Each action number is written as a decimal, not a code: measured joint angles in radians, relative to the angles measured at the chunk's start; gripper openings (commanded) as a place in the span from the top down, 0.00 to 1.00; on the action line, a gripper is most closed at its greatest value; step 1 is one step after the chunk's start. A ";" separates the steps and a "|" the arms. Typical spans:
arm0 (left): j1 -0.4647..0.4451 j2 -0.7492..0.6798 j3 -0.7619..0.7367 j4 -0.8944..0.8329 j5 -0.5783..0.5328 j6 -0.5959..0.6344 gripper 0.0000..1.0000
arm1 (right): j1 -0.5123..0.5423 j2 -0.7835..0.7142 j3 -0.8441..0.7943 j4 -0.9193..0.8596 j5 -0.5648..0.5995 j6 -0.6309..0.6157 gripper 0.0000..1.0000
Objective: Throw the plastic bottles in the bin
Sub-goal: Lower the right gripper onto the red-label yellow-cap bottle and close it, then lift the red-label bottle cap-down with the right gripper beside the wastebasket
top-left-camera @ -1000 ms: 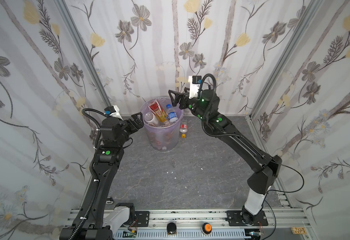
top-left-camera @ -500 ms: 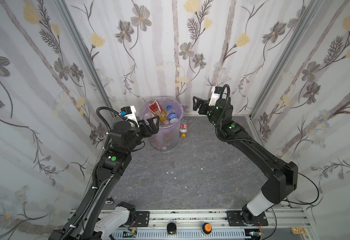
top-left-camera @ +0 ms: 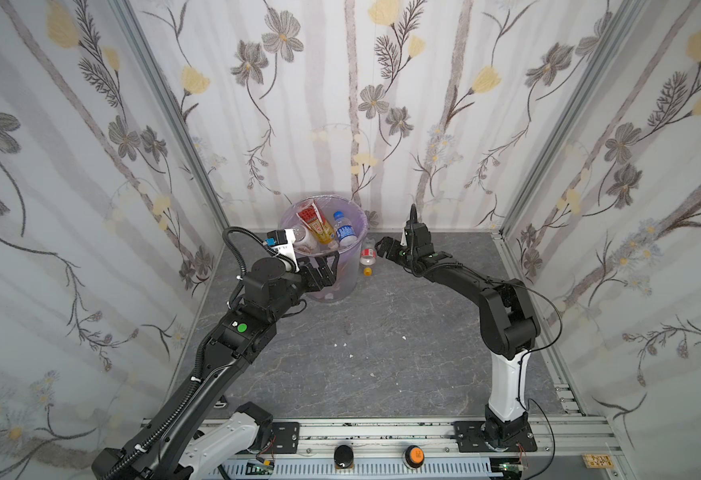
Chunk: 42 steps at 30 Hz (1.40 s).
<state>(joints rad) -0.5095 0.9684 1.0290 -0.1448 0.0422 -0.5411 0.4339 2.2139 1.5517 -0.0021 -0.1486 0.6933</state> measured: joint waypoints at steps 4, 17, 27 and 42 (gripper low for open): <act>-0.014 -0.002 -0.034 0.025 0.015 -0.009 0.00 | 0.015 0.060 0.042 -0.018 -0.045 0.009 0.10; -0.046 -0.004 -0.135 0.071 0.045 -0.047 0.00 | 0.068 0.217 0.167 -0.105 -0.074 0.013 0.22; -0.046 0.001 -0.158 0.089 0.048 -0.054 0.00 | 0.073 0.267 0.207 -0.138 -0.055 0.013 0.28; -0.046 0.004 -0.166 0.095 0.048 -0.055 0.00 | 0.074 0.298 0.263 -0.168 -0.053 0.013 0.37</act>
<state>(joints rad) -0.5556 0.9722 0.8635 -0.0498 0.0902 -0.5957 0.5083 2.5118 1.8145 -0.1703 -0.2016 0.7059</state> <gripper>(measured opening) 0.997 0.638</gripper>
